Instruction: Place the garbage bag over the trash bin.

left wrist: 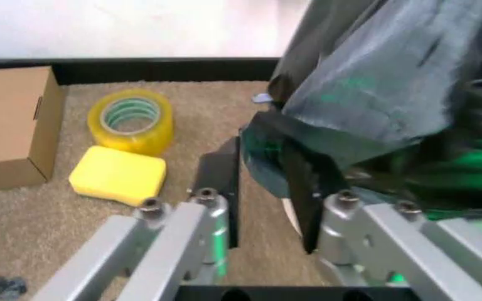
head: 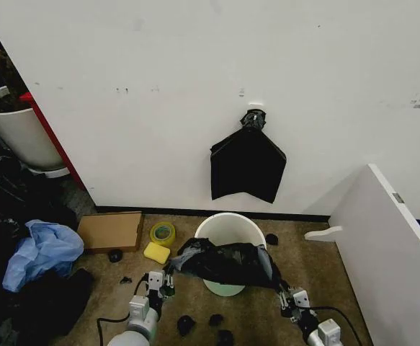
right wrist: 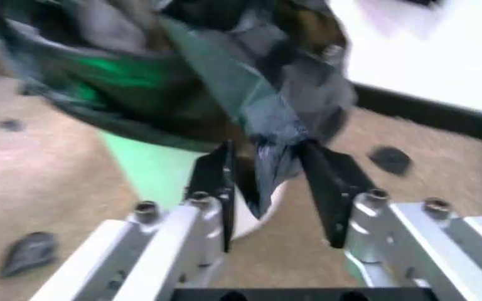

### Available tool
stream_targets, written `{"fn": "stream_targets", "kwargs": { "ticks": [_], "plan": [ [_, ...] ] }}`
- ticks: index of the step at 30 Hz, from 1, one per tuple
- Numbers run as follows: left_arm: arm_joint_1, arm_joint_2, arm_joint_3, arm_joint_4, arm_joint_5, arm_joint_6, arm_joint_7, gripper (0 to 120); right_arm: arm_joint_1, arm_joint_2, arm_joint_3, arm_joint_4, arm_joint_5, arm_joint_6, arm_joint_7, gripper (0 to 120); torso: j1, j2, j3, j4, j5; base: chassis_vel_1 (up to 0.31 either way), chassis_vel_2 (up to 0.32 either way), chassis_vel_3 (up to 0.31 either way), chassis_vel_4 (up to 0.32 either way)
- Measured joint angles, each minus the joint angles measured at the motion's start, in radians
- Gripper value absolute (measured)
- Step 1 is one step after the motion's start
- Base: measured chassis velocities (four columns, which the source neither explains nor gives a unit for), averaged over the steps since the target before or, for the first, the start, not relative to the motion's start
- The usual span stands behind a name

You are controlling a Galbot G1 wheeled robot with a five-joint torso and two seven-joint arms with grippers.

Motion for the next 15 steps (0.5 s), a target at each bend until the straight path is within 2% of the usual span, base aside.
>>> {"fn": "stream_targets", "kwargs": {
  "ticks": [3, 5, 8, 13, 15],
  "plan": [
    [0.056, 0.053, -0.01, -0.064, -0.003, 0.044, 0.036, 43, -0.045, -0.013, 0.039, 0.018, -0.022, 0.058, -0.098, 41, 0.0, 0.0, 0.0, 0.0002, -0.0001, 0.0, 0.0, 0.0, 0.0],
    [0.073, 0.068, -0.013, -0.082, -0.002, 0.056, 0.044, 44, -0.054, -0.014, 0.053, 0.019, -0.024, 0.075, -0.128, 44, 0.0, 0.0, 0.0, 0.0, -0.0001, 0.0, 0.0, 0.0, 0.0],
    [0.138, 0.124, -0.021, -0.155, 0.006, 0.109, 0.051, 59, -0.082, -0.017, 0.138, 0.009, -0.035, 0.152, -0.283, 59, 0.0, 0.0, 0.0, 0.0001, 0.0001, 0.0, 0.0, 0.0, 0.0],
    [0.174, 0.153, -0.033, -0.232, 0.0, 0.113, 0.028, 79, -0.096, -0.036, 0.207, 0.015, -0.042, 0.185, -0.313, 78, 0.0, 0.0, 0.0, 0.0002, 0.0001, 0.0, 0.0, 0.0, 0.0],
    [0.172, 0.153, -0.034, -0.238, -0.003, 0.113, 0.022, 82, -0.096, -0.04, 0.208, 0.016, -0.042, 0.185, -0.301, 80, 0.0, 0.0, 0.0, 0.0002, 0.0001, 0.0, 0.0, 0.0, 0.0]
  ]
}}
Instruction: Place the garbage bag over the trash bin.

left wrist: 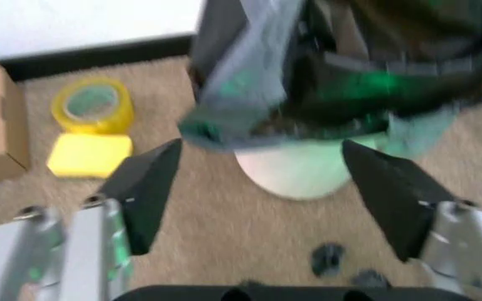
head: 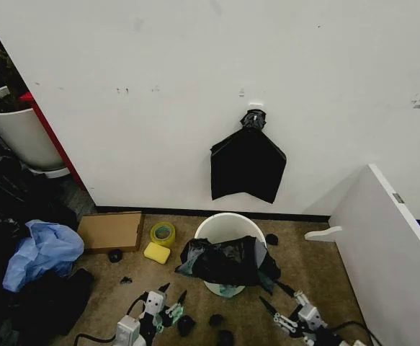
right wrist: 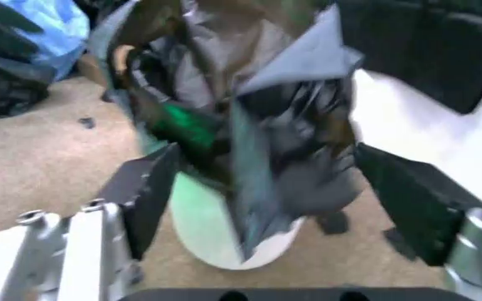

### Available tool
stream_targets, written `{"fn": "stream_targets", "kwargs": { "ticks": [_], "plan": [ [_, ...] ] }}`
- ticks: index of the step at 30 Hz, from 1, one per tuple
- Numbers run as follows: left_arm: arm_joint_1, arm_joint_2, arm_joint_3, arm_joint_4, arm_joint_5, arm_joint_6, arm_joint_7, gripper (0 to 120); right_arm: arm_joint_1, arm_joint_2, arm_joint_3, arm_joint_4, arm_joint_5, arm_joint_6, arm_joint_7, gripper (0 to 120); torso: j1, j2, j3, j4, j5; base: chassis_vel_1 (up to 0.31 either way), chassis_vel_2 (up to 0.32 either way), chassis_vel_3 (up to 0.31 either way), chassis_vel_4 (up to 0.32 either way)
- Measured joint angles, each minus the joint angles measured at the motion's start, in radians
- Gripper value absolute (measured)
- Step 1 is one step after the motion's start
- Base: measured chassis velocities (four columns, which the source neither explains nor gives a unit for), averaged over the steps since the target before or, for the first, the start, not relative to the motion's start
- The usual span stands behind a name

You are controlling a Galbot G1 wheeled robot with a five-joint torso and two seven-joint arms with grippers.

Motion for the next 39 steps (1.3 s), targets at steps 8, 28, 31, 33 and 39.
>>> {"fn": "stream_targets", "kwargs": {
  "ticks": [8, 28, 31, 33, 39],
  "plan": [
    [-0.053, -0.036, -0.008, -0.056, -0.064, -0.028, -0.038, 100, 0.007, -0.007, -0.066, 0.12, 0.111, -0.09, 0.287, 100, 0.0, 0.0, 0.0, -0.0002, -0.0003, 0.0, 0.0, 0.0, 0.0],
    [-0.276, -0.174, -0.023, 0.106, -0.054, -0.359, 0.11, 100, 0.877, -0.012, -0.344, -0.133, 0.407, -0.969, 0.101, 100, 0.0, 0.0, 0.0, -0.0001, 0.0003, 0.0, 0.0, 0.0, 0.0],
    [-0.272, -0.183, -0.031, 0.101, -0.049, -0.349, 0.099, 100, 0.96, 0.017, -0.402, -0.214, 0.347, -0.981, 0.054, 100, 0.0, 0.0, 0.0, -0.0001, -0.0003, 0.0, 0.0, 0.0, 0.0],
    [-0.263, -0.19, -0.037, 0.098, -0.041, -0.337, 0.084, 100, 1.048, 0.061, -0.463, -0.304, 0.278, -0.986, 0.015, 100, 0.0, 0.0, 0.0, 0.0004, 0.0002, 0.0, 0.0, 0.0, 0.0],
    [-0.258, -0.195, -0.042, 0.102, -0.032, -0.32, 0.047, 100, 1.161, 0.134, -0.537, -0.441, 0.156, -0.983, -0.027, 90, 0.0, 0.0, 0.0, 0.0002, 0.0, 0.0, 0.0, 0.0, 0.0]
  ]
}}
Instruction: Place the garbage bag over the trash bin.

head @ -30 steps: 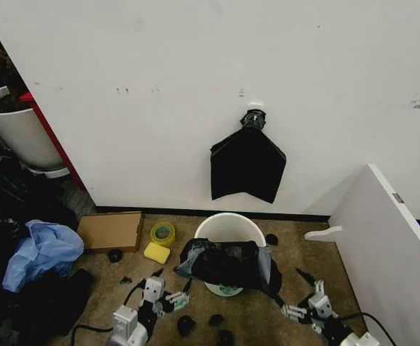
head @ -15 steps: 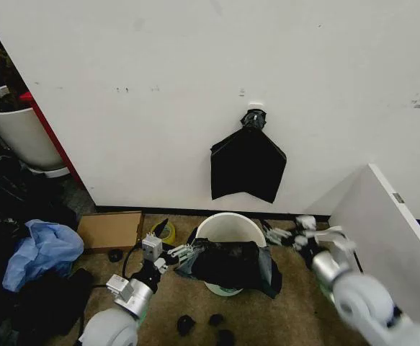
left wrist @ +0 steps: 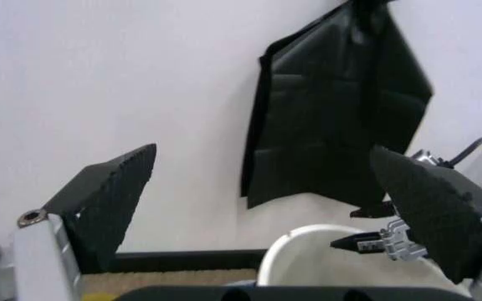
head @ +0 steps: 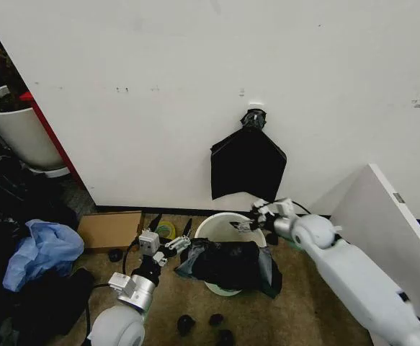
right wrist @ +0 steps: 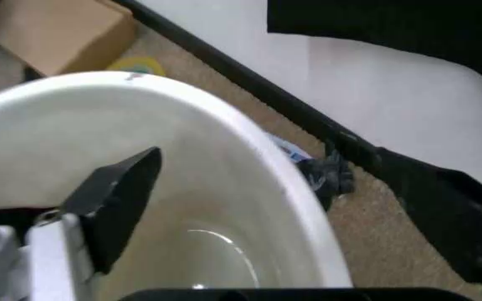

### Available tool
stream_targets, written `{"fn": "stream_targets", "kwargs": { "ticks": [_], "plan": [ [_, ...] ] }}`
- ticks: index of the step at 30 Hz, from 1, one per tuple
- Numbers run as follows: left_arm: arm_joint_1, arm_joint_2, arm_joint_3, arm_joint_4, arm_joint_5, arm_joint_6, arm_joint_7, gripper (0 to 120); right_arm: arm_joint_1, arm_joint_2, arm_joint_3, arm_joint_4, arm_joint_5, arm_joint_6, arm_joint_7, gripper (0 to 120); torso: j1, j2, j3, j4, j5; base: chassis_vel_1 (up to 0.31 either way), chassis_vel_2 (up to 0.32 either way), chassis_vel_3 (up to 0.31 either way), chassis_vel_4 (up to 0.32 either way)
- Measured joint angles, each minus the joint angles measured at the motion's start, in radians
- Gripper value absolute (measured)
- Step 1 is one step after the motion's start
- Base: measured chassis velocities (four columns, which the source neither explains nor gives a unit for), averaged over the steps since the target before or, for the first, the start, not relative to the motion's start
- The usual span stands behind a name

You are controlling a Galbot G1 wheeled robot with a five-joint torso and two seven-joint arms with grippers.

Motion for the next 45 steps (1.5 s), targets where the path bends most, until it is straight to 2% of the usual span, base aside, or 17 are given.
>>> {"fn": "stream_targets", "kwargs": {
  "ticks": [4, 6, 10, 13, 15, 19, 21, 22, 26, 27, 29, 31, 35, 37, 38, 41, 45],
  "plan": [
    [-0.009, 0.003, 0.0, 0.007, 0.0, 0.02, -0.042, 100, 0.025, 0.004, -0.023, -0.036, -0.069, -0.018, -0.028, 73, 0.0, 0.0, 0.0, -0.0003, -0.0002, 0.0, 0.0, 0.0, 0.0],
    [-0.011, 0.004, 0.0, 0.01, -0.001, 0.024, -0.051, 100, 0.026, 0.001, -0.025, -0.04, -0.086, -0.02, -0.036, 70, 0.0, 0.0, 0.0, -0.0003, -0.0001, 0.0, 0.0, 0.0, 0.0],
    [-0.017, 0.005, 0.007, 0.023, -0.001, 0.029, -0.076, 100, 0.013, -0.007, -0.019, -0.042, -0.136, -0.025, -0.046, 52, 0.0, 0.0, 0.0, -0.0002, -0.0001, 0.0, 0.0, 0.0, 0.0],
    [-0.019, 0.005, 0.011, 0.024, -0.002, 0.032, -0.084, 100, 0.0, -0.013, -0.013, -0.039, -0.143, -0.025, -0.046, 46, 0.0, 0.0, 0.0, -0.0003, -0.0001, 0.0, 0.0, 0.0, 0.0],
    [-0.021, 0.004, 0.014, 0.024, -0.002, 0.035, -0.094, 100, -0.02, -0.022, -0.006, -0.031, -0.144, -0.016, -0.038, 32, 0.0, 0.0, 0.0, -0.0004, 0.0001, 0.0, 0.0, 0.0, 0.0],
    [-0.021, 0.003, 0.017, 0.025, -0.002, 0.037, -0.11, 100, -0.04, -0.028, -0.005, -0.018, -0.123, -0.002, 0.007, 25, 0.0, 0.0, 0.0, -0.0003, 0.0, 0.0, 0.0, 0.0, 0.0],
    [-0.021, 0.003, 0.019, 0.025, -0.001, 0.041, -0.129, 100, -0.055, -0.032, -0.006, 0.002, -0.086, -0.007, 0.055, 16, 0.0, 0.0, 0.0, -0.0003, 0.0, 0.0, 0.0, 0.0, 0.0],
    [-0.021, 0.003, 0.019, 0.025, -0.001, 0.045, -0.142, 100, -0.069, -0.036, -0.006, 0.027, -0.045, -0.02, 0.101, 11, 0.0, 0.0, 0.0, -0.0003, -0.0003, 0.0, 0.0, 0.0, 0.0],
    [-0.013, 0.003, 0.019, 0.02, 0.0, 0.05, -0.164, 100, -0.135, -0.07, -0.013, 0.154, 0.202, -0.084, 0.389, 3, 0.0, 0.0, 0.0, 0.0, 0.0, 0.0, 0.0, 0.0, 0.0],
    [-0.007, 0.003, 0.017, 0.013, 0.001, 0.05, -0.169, 100, -0.19, -0.091, -0.006, 0.236, 0.343, -0.082, 0.553, 0, 0.0, 0.0, 0.0, 0.0, 0.0001, 0.0, 0.0, 0.0, 0.0],
    [-0.006, 0.004, 0.017, 0.012, 0.001, 0.05, -0.171, 100, -0.205, -0.095, -0.002, 0.254, 0.373, -0.077, 0.588, 0, 0.0, 0.0, 0.0, 0.0, 0.0001, 0.0, 0.0, 0.0, 0.0],
    [0.002, 0.005, 0.016, 0.005, 0.003, 0.05, -0.177, 100, -0.309, -0.113, 0.046, 0.363, 0.537, -0.019, 0.783, 0, 0.0, 0.0, 0.0, -0.0004, -0.0001, 0.0, 0.0, 0.0, 0.0],
    [0.005, 0.004, 0.021, -0.004, 0.009, 0.05, -0.18, 100, -0.427, -0.089, 0.115, 0.484, 0.715, 0.133, 1.018, 0, 0.0, 0.0, 0.0, -0.0003, 0.0, 0.0, 0.0, 0.0, 0.0],
    [0.006, 0.004, 0.021, -0.005, 0.01, 0.05, -0.18, 100, -0.436, -0.085, 0.121, 0.491, 0.726, 0.144, 1.035, 0, 0.0, 0.0, 0.0, -0.0003, 0.0001, 0.0, 0.0, 0.0, 0.0],
    [0.005, 0.001, 0.028, -0.01, 0.016, 0.051, -0.181, 100, -0.48, -0.064, 0.153, 0.527, 0.767, 0.212, 1.106, 0, 0.0, 0.0, 0.0, 0.0, 0.0, 0.0, 0.0, 0.0, 0.0],
    [0.007, -0.01, 0.039, -0.021, 0.026, 0.056, -0.18, 100, -0.567, -0.012, 0.205, 0.568, 0.775, 0.311, 1.172, 0, 0.0, 0.0, 0.0, -0.0005, 0.0, 0.0, 0.0, 0.0, 0.0],
    [0.015, -0.019, 0.044, -0.033, 0.038, 0.059, -0.18, 100, -0.614, 0.042, 0.221, 0.576, 0.745, 0.348, 1.243, 0, 0.0, 0.0, 0.0, -0.0003, -0.0001, 0.0, 0.0, 0.0, 0.0]
  ]
}}
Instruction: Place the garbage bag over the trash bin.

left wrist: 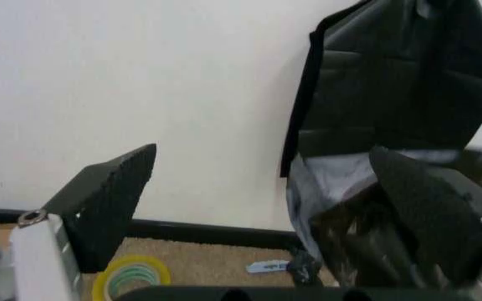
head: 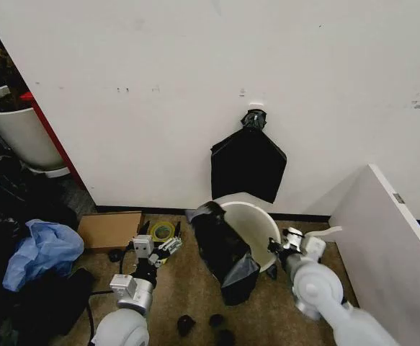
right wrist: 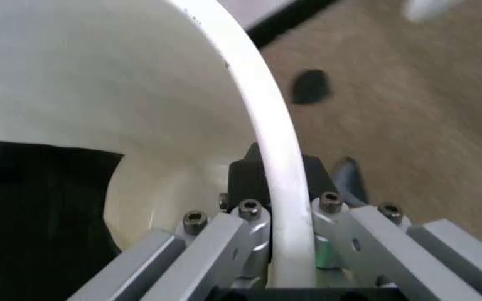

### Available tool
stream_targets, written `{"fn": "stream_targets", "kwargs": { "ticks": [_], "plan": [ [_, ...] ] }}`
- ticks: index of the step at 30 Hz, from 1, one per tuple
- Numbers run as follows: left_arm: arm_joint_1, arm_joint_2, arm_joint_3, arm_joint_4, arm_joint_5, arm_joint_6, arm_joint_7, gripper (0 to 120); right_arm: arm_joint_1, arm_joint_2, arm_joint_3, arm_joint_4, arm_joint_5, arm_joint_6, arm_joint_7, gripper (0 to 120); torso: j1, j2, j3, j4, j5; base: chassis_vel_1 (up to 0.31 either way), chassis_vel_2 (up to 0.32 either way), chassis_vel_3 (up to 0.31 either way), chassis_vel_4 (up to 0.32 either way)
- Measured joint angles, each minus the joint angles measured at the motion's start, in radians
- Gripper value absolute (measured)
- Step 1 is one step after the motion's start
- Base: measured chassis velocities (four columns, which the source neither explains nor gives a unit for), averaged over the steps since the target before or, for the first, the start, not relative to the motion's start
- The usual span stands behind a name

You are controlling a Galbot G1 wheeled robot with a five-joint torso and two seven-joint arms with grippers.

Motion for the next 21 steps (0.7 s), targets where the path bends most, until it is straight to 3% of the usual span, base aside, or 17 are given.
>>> {"fn": "stream_targets", "kwargs": {
  "ticks": [6, 14, 19, 21],
  "plan": [
    [0.024, -0.017, -0.001, -0.025, 0.017, 0.002, -0.001, 100, -0.06, 0.088, -0.016, 0.005, -0.078, 0.019, 0.089, 0, 0.0, 0.0, 0.0, 0.0001, -0.0001, 0.0, 0.0, 0.0, 0.0],
    [0.052, -0.035, -0.007, -0.041, 0.029, -0.002, -0.006, 100, -0.091, 0.123, -0.016, 0.021, -0.107, 0.022, 0.087, 3, 0.0, 0.0, 0.0, 0.0001, -0.0001, 0.0, 0.0, 0.0, 0.0],
    [0.064, -0.038, -0.012, -0.05, 0.034, -0.004, -0.012, 100, -0.123, 0.12, -0.011, 0.061, -0.154, 0.028, 0.093, 26, 0.0, 0.0, 0.0, 0.0002, 0.0001, 0.0, 0.0, 0.0, 0.0],
    [0.065, -0.037, -0.013, -0.052, 0.034, -0.005, -0.013, 100, -0.138, 0.115, -0.011, 0.085, -0.173, 0.03, 0.087, 30, 0.0, 0.0, 0.0, 0.0002, 0.0001, 0.0, 0.0, 0.0, 0.0]
  ]
}}
